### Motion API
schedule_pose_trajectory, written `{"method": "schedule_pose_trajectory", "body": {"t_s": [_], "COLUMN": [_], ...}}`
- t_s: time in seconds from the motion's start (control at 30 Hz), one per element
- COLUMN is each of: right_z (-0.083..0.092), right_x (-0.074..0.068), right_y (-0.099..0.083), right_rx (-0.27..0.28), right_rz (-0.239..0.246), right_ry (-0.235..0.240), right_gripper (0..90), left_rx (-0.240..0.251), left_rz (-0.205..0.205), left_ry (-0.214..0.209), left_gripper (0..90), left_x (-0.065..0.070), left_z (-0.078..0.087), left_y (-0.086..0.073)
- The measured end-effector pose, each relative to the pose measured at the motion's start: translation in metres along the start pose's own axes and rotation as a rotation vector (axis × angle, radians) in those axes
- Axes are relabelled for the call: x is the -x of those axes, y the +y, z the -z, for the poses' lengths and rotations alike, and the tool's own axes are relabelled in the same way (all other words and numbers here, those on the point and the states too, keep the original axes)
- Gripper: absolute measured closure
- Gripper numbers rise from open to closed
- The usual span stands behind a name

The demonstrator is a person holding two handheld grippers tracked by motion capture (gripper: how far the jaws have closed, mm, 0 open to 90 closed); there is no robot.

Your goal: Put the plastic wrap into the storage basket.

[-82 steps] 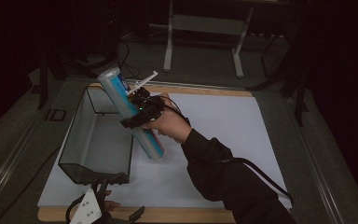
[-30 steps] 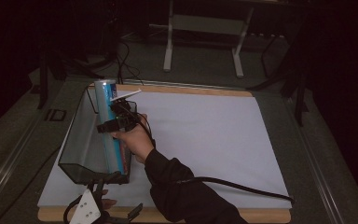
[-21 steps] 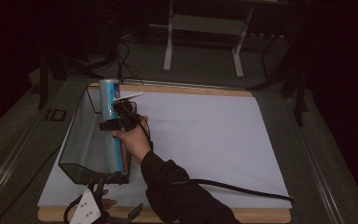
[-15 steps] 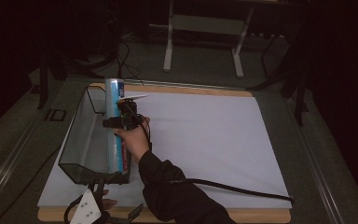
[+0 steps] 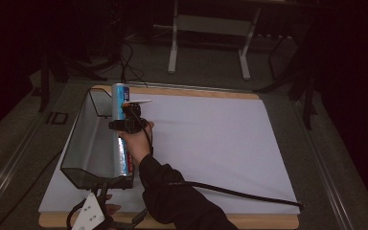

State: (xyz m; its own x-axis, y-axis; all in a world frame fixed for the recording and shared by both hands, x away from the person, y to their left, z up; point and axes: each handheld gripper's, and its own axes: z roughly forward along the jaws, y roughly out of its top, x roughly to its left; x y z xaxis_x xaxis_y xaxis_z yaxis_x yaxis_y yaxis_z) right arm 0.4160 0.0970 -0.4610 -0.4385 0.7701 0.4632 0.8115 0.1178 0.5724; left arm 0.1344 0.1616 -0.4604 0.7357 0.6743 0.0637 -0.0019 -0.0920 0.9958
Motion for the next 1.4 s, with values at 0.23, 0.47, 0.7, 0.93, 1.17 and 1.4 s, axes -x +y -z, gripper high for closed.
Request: {"method": "schedule_pose_trajectory", "body": {"t_s": [0.23, 0.47, 0.7, 0.93, 1.17, 1.4], "right_z": [-0.013, -0.018, -0.019, -0.007, 0.017, 0.038], "right_x": [0.002, 0.001, 0.002, -0.002, 0.002, 0.001], "right_y": [-0.003, -0.005, 0.0, 0.002, 0.015, 0.015], "right_rx": [-0.011, -0.013, -0.06, -0.005, 0.014, 0.036], "right_rz": [-0.014, 0.002, 0.093, 0.226, 0.249, 0.364], "right_ry": [-0.029, -0.037, -0.021, -0.066, -0.016, -0.055], "right_gripper": [30.2, 29.6, 25.7, 20.3, 12.6, 13.1], "left_rx": [0.0, 0.002, -0.001, -0.003, -0.006, -0.012], "left_rz": [0.0, 0.003, 0.0, -0.002, 0.0, -0.002], "left_ry": [-0.003, -0.004, -0.008, -0.009, -0.009, -0.006], "left_gripper": [0.6, 0.6, 0.6, 0.6, 0.6, 0.6], "left_x": [0.0, -0.001, 0.0, 0.0, 0.0, 0.0], "left_z": [0.0, 0.0, -0.001, -0.001, -0.002, -0.003], "left_y": [0.0, 0.0, 0.0, 0.0, -0.001, -0.001]}}
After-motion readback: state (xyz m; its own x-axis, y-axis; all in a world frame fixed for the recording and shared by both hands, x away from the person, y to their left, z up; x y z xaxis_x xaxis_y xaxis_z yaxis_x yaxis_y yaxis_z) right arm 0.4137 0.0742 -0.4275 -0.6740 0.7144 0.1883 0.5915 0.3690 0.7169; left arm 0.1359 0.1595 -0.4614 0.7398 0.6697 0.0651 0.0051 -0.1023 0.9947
